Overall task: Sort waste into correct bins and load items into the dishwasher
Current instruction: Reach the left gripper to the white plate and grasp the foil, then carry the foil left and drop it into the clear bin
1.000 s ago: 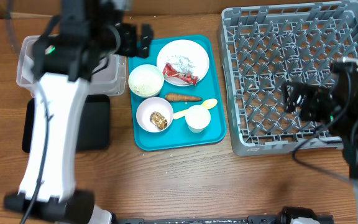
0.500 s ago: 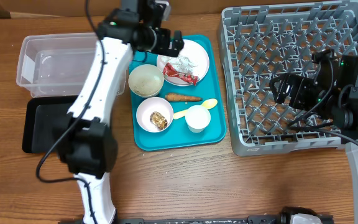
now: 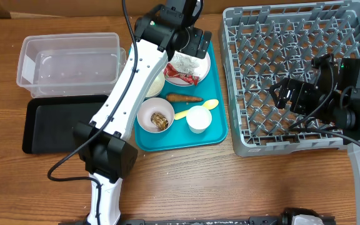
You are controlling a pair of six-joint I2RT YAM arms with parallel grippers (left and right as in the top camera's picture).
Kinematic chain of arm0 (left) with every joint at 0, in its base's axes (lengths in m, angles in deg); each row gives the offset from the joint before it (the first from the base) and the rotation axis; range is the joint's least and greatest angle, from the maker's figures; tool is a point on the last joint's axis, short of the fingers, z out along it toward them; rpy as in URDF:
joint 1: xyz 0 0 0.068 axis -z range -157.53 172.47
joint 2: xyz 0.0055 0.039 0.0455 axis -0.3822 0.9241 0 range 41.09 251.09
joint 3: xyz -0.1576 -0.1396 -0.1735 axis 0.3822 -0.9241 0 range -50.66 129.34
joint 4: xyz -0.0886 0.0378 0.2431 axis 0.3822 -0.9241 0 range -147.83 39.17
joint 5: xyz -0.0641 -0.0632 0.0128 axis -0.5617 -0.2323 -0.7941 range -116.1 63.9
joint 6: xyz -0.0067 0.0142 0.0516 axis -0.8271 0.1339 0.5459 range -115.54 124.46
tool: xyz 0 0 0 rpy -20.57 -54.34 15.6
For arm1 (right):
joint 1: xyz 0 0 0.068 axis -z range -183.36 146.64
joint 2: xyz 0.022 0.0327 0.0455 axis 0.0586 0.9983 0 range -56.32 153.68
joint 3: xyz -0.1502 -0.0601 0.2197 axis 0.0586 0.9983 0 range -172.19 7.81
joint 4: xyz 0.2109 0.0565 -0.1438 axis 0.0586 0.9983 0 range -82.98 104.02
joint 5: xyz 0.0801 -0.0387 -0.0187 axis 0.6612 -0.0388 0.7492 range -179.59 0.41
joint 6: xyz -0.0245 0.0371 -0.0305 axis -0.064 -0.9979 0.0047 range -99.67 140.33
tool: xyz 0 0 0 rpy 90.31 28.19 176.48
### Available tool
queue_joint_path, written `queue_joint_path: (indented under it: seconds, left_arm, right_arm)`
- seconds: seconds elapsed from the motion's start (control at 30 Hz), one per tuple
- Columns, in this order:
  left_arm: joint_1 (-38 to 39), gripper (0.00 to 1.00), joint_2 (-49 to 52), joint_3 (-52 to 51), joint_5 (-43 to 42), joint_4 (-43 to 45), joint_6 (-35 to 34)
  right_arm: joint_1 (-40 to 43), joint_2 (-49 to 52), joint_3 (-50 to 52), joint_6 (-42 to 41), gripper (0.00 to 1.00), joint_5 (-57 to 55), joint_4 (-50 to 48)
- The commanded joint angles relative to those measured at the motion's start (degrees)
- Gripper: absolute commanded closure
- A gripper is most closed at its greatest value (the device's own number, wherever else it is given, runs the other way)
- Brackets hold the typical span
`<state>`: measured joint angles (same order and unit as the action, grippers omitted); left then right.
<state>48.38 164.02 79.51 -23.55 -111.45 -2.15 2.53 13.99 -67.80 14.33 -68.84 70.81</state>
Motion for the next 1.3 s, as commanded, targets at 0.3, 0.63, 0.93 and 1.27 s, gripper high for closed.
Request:
queue_joint_path:
  seconds: [0.3, 0.63, 0.93, 1.27]
  left_arm:
    - [-0.39, 0.00, 15.06, 0.76, 3.45, 2.36, -5.66]
    - [-0.44, 0.15, 21.18, 0.70, 3.41, 2.58, -5.66]
    - [-0.37, 0.96, 21.27, 1.16, 3.39, 3.50, -5.66]
    - [-9.75, 0.96, 19.32, 42.86, 0.61, -26.97, -10.25]
  right_arm:
    - [-0.31, -0.09, -1.66, 0.07, 0.00, -0.31, 1.84]
    - [-0.31, -0.09, -1.64, 0.07, 0.00, -0.74, 2.54]
    - [-0.31, -0.09, -1.66, 0.07, 0.00, -1.62, 2.56]
    - [-0.31, -0.09, -1.66, 0.07, 0.00, -1.62, 2.58]
